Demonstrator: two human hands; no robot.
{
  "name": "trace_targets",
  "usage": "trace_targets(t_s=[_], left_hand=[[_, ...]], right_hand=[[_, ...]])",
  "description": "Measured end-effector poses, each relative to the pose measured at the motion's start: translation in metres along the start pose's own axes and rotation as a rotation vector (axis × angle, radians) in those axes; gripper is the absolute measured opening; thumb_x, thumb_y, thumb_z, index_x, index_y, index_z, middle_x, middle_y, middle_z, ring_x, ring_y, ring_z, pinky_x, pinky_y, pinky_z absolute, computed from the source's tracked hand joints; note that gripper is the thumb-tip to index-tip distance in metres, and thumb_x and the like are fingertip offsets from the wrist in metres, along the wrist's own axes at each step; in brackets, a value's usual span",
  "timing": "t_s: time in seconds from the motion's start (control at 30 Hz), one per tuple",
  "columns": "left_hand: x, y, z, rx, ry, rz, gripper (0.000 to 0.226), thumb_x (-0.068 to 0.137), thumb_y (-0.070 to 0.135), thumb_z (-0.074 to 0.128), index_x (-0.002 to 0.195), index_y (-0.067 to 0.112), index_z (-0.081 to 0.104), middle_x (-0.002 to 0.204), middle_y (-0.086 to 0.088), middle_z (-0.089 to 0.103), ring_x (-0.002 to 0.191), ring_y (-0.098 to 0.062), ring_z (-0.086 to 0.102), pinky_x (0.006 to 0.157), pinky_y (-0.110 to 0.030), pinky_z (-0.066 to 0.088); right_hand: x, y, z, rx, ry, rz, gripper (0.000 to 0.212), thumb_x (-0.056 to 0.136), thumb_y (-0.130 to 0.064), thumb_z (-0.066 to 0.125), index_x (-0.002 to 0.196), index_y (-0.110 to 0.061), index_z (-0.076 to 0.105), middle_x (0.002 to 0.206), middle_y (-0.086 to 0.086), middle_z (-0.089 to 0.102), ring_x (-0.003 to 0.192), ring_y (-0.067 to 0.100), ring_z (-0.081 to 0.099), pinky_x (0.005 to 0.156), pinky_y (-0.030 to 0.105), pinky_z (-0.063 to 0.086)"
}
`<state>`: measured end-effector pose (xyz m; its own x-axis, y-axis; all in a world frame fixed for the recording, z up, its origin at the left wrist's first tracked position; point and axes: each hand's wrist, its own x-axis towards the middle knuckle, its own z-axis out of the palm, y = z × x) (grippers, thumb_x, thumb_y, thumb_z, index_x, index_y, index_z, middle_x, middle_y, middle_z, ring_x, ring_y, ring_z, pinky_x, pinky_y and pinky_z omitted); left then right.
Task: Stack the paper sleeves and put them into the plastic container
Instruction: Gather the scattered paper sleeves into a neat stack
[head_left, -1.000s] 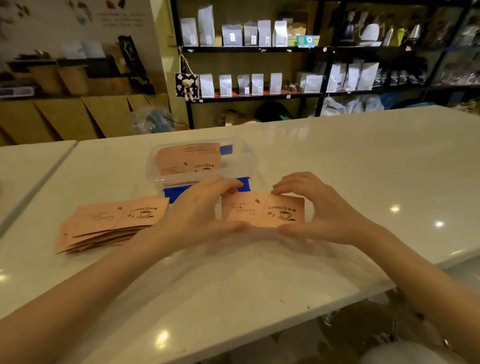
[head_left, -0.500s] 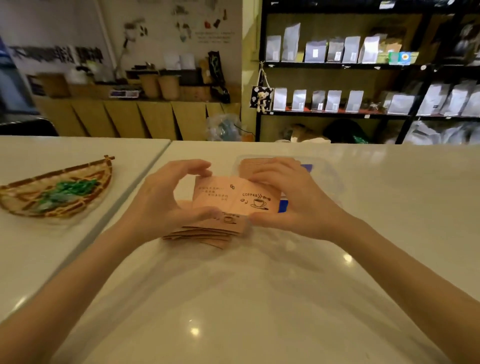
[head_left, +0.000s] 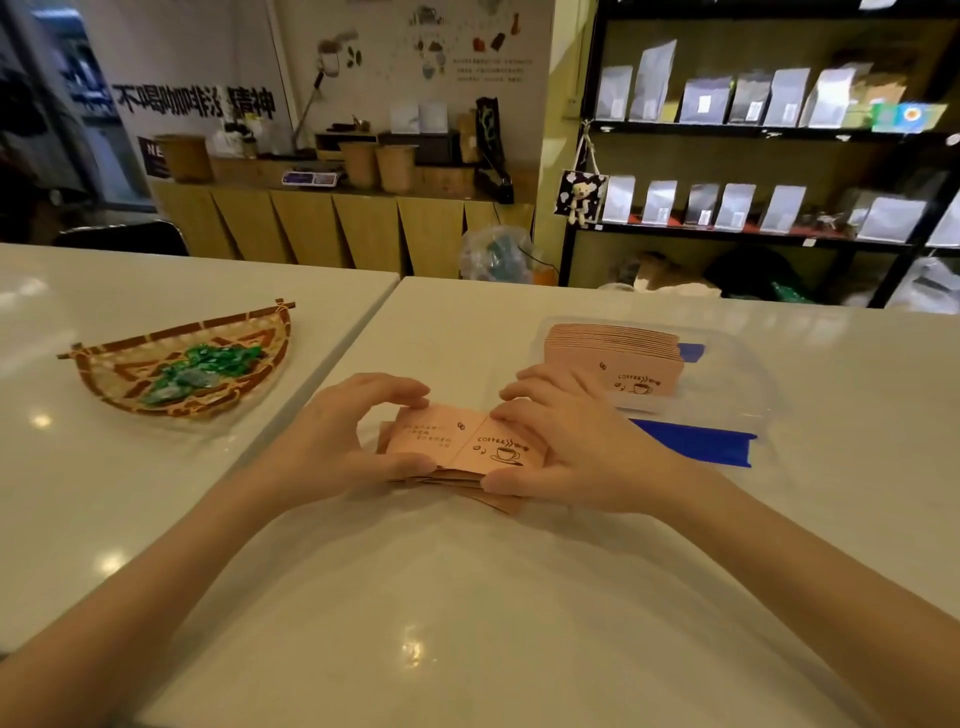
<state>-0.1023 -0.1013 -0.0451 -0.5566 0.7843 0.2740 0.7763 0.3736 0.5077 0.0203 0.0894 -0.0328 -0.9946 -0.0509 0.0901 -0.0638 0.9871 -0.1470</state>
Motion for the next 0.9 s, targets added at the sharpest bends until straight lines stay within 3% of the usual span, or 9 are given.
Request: trace_targets(t_s=[0.13, 0.23, 0.3, 0.43, 0.53, 0.63, 0.73, 0.9], left_hand=[[0.007, -0.005, -0.006, -0.036, -0.080, -0.024, 0.080, 0.047, 0.078, 0.054, 0.119, 0.043, 0.042, 0.119, 0.026, 0.046, 0.113, 0.002, 0.040, 0.091, -0.017, 0.035], [0.027, -0.006, -0.017, -0.066, -0.237, -0.108, 0.079, 0.043, 0.086, 0.045, 0.114, 0.052, 0.038, 0.121, 0.030, 0.039, 0.113, 0.005, 0.032, 0.089, -0.015, 0.029], [0.044, -0.006, -0.021, -0.031, -0.397, -0.160, 0.070, 0.053, 0.078, 0.051, 0.116, 0.051, 0.039, 0.122, 0.027, 0.036, 0.114, 0.003, 0.030, 0.092, -0.019, 0.029], [0.075, -0.005, -0.023, 0.079, -0.692, -0.216, 0.059, 0.074, 0.045, 0.062, 0.127, 0.034, 0.040, 0.124, 0.018, 0.037, 0.113, -0.001, 0.029, 0.103, -0.025, 0.023], [0.089, -0.005, -0.022, 0.150, -0.846, -0.239, 0.066, 0.071, 0.045, 0.067, 0.129, 0.032, 0.038, 0.123, 0.017, 0.043, 0.115, -0.005, 0.036, 0.096, -0.018, 0.029], [0.098, -0.008, -0.017, 0.176, -0.897, -0.236, 0.069, 0.066, 0.045, 0.072, 0.126, 0.032, 0.041, 0.126, 0.013, 0.050, 0.116, -0.008, 0.044, 0.083, -0.012, 0.034], [0.103, -0.005, -0.013, 0.208, -0.930, -0.254, 0.068, 0.064, 0.042, 0.074, 0.123, 0.028, 0.044, 0.121, 0.010, 0.055, 0.111, -0.011, 0.050, 0.087, -0.016, 0.038], [0.107, 0.006, -0.013, 0.254, -0.972, -0.258, 0.060, 0.060, 0.038, 0.078, 0.112, 0.024, 0.053, 0.109, 0.008, 0.063, 0.098, -0.009, 0.057, 0.090, -0.024, 0.044]], right_hand=[[0.003, 0.006, -0.011, 0.071, -0.045, -0.001, 0.063, 0.078, -0.064, 0.041, 0.131, -0.030, 0.040, 0.141, -0.007, 0.039, 0.133, 0.010, 0.020, 0.110, 0.033, 0.002], [0.014, 0.012, -0.026, 0.153, -0.036, 0.022, 0.056, 0.080, -0.059, 0.043, 0.129, -0.032, 0.043, 0.143, -0.007, 0.040, 0.134, 0.009, 0.024, 0.111, 0.034, 0.000], [0.025, 0.015, -0.036, 0.137, -0.116, 0.034, 0.053, 0.080, -0.057, 0.047, 0.127, -0.032, 0.046, 0.142, -0.008, 0.041, 0.134, 0.009, 0.025, 0.112, 0.035, -0.002], [0.055, 0.012, -0.046, 0.014, -0.425, 0.046, 0.058, 0.077, -0.059, 0.050, 0.126, -0.030, 0.046, 0.143, -0.007, 0.040, 0.137, 0.016, 0.022, 0.113, 0.041, -0.004], [0.073, 0.007, -0.047, -0.024, -0.603, 0.029, 0.058, 0.077, -0.055, 0.054, 0.126, -0.024, 0.049, 0.134, -0.005, 0.050, 0.127, 0.018, 0.038, 0.108, 0.037, 0.019], [0.085, 0.002, -0.046, 0.026, -0.726, 0.021, 0.053, 0.078, -0.046, 0.059, 0.123, -0.017, 0.052, 0.124, -0.003, 0.059, 0.102, 0.010, 0.052, 0.088, 0.022, 0.038], [0.092, 0.001, -0.043, 0.039, -0.798, 0.025, 0.049, 0.078, -0.043, 0.060, 0.117, -0.014, 0.056, 0.116, -0.002, 0.065, 0.087, 0.008, 0.058, 0.081, 0.019, 0.045], [0.096, -0.001, -0.043, 0.067, -0.837, 0.035, 0.045, 0.078, -0.039, 0.063, 0.114, -0.012, 0.058, 0.113, 0.000, 0.067, 0.091, 0.010, 0.061, 0.082, 0.019, 0.045]])
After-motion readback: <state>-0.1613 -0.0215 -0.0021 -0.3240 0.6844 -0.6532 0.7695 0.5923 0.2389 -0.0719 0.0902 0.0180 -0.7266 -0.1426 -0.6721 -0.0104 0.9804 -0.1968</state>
